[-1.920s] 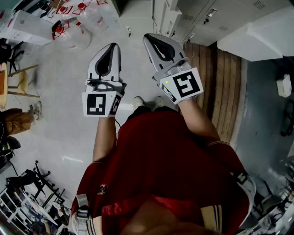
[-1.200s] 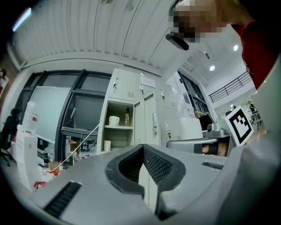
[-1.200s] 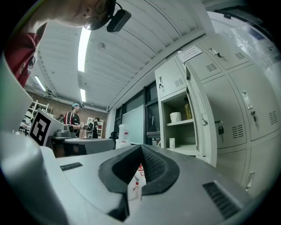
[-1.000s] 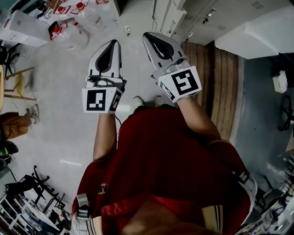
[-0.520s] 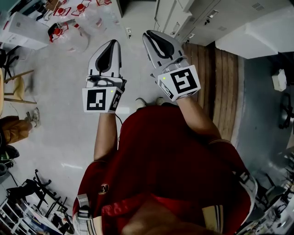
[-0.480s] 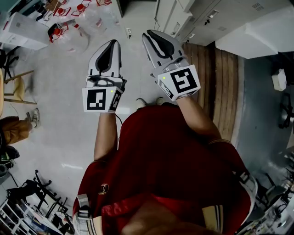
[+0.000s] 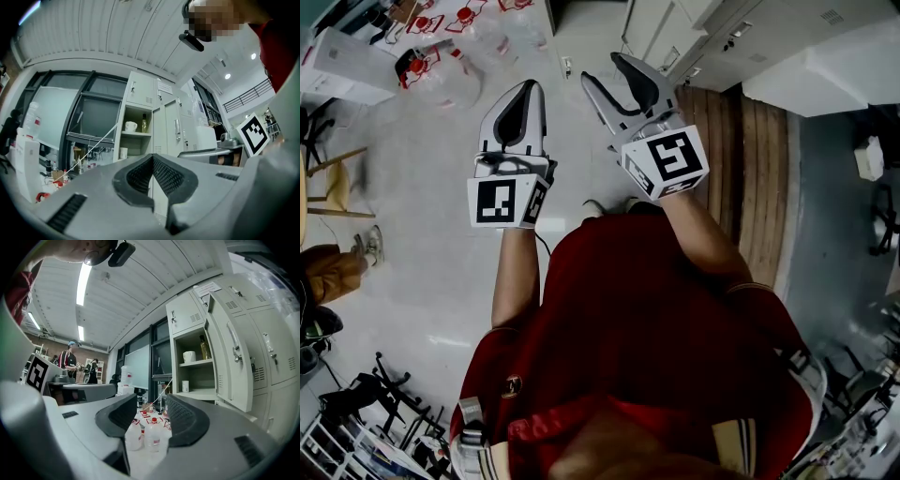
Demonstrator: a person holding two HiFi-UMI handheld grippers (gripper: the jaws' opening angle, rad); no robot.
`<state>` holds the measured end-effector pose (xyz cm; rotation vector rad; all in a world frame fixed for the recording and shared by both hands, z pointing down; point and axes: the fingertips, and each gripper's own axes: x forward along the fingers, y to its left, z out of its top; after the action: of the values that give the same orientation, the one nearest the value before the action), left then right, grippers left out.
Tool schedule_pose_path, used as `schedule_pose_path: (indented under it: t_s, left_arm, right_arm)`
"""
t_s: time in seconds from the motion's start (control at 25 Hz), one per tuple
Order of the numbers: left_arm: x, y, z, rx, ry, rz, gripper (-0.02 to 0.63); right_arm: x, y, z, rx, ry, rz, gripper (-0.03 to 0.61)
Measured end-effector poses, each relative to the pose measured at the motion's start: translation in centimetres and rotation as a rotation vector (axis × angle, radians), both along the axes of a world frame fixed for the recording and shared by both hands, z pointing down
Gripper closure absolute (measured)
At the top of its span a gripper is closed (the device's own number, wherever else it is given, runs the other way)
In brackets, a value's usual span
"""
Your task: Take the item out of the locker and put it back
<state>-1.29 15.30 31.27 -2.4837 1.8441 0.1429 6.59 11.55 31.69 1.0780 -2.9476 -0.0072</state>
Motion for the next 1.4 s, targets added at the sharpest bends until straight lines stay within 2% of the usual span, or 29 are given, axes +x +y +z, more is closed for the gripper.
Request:
schedule_pose_path:
  t_s: [0.28, 0.56, 0.92, 1.2, 1.4]
  left_arm:
    - [-2.1, 0.0, 0.7, -0.005, -0.006, 0.004, 0.607]
    - [-3.5, 0.1, 0.7, -0.011, -0.007, 0.000, 0.607]
    - [-3.9, -0.3, 1.1, -0.023, -0.008, -0.006, 0.607]
    - [-4.6, -2.1, 2.3, -0.071, -0.018, -0.015, 0.607]
    - [-5.5, -4.3, 1.9, -0.041, -0.016, -0.017, 0.607]
  right_arm:
    - [-1.5, -0.6, 0.8, -0.010, 0.021, 0.022, 0.353]
    - [-2.4, -1.2, 1.2, -0.026, 0.028, 0.036, 0.330]
    - [-2.9, -2.1, 1.8, -0.039, 0.036, 0.041, 0.290]
    - [-3.1, -4.6, 2.6, -0.052, 0.029, 0.049, 0.276]
    - [-3.8, -6.9, 3.0, -0.058, 0.033, 0.050, 0.275]
